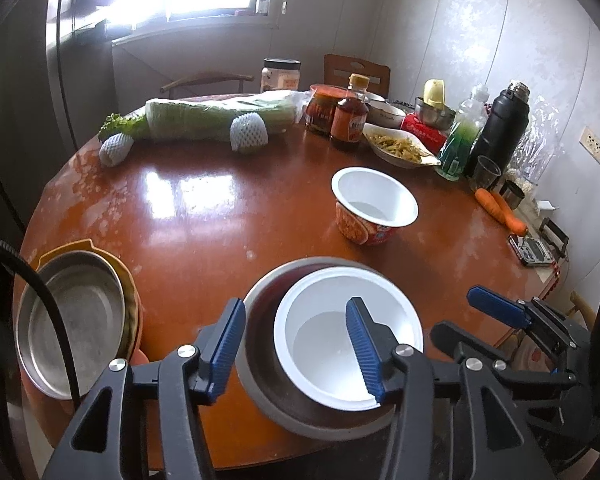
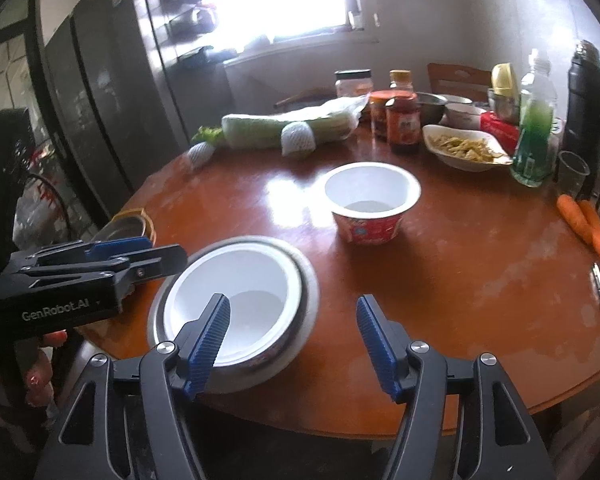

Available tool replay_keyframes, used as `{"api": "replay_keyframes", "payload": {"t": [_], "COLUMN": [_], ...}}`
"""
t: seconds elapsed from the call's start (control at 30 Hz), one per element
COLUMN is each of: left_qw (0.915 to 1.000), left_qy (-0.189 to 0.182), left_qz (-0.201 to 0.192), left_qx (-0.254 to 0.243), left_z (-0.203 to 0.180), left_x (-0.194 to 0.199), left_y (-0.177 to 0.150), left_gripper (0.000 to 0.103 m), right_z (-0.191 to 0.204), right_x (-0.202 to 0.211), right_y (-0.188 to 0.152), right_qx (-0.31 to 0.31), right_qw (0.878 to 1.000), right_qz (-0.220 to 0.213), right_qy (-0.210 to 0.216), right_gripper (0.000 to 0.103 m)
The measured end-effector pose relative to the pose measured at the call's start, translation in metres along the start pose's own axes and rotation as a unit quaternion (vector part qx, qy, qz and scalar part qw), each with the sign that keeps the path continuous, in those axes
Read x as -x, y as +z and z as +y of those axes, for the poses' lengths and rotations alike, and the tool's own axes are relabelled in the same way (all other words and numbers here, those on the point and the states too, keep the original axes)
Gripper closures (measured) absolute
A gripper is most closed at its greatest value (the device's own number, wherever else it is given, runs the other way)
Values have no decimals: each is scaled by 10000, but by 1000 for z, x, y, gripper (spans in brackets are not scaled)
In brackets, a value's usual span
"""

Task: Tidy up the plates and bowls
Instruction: 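Open the left gripper and withdraw it from the white bowl rim, then reach the left gripper to the red-printed paper bowl and grasp its rim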

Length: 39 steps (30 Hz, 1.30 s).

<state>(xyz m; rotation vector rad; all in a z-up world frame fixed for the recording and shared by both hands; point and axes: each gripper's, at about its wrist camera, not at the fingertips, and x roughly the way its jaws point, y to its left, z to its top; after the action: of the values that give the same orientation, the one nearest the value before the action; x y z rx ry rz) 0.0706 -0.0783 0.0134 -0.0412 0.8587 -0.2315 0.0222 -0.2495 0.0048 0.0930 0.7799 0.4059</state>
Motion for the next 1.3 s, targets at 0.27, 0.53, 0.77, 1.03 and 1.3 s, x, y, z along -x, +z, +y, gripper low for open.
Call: {"api": "replay_keyframes", "payload": {"t": [0.27,0.53,0.77,1.03,1.3], "left_qw": [10000,9999,9998,9993,9993], "left_qy": [32,17,-23,-147,-195], "left_qz": [-67,-89,-9,94,213], "left_qx": [-41,-129,-209,-320,-228], "left_z": [-4,-12,-18,-32,-32], "left_x": [-3,-18,-41,-70,-94], "left_y": [14,32,52,76,93], "left_gripper": [46,45,45,45,45], "right_z": [-16,-31,-48,-64,-82], "right_x": [3,-4,-18,-39,-65], "right_y": [9,24,39,55,70], "right_qx": [-168,-260,-345,-341,-424], "right_qw": [9997,9993,9989,9990,9988], "right_qz": [-128,-245,-271,-229,-83], "right_qy": [-79,-116,-135,-202,-236], "right_gripper": [35,29,29,29,29]}}
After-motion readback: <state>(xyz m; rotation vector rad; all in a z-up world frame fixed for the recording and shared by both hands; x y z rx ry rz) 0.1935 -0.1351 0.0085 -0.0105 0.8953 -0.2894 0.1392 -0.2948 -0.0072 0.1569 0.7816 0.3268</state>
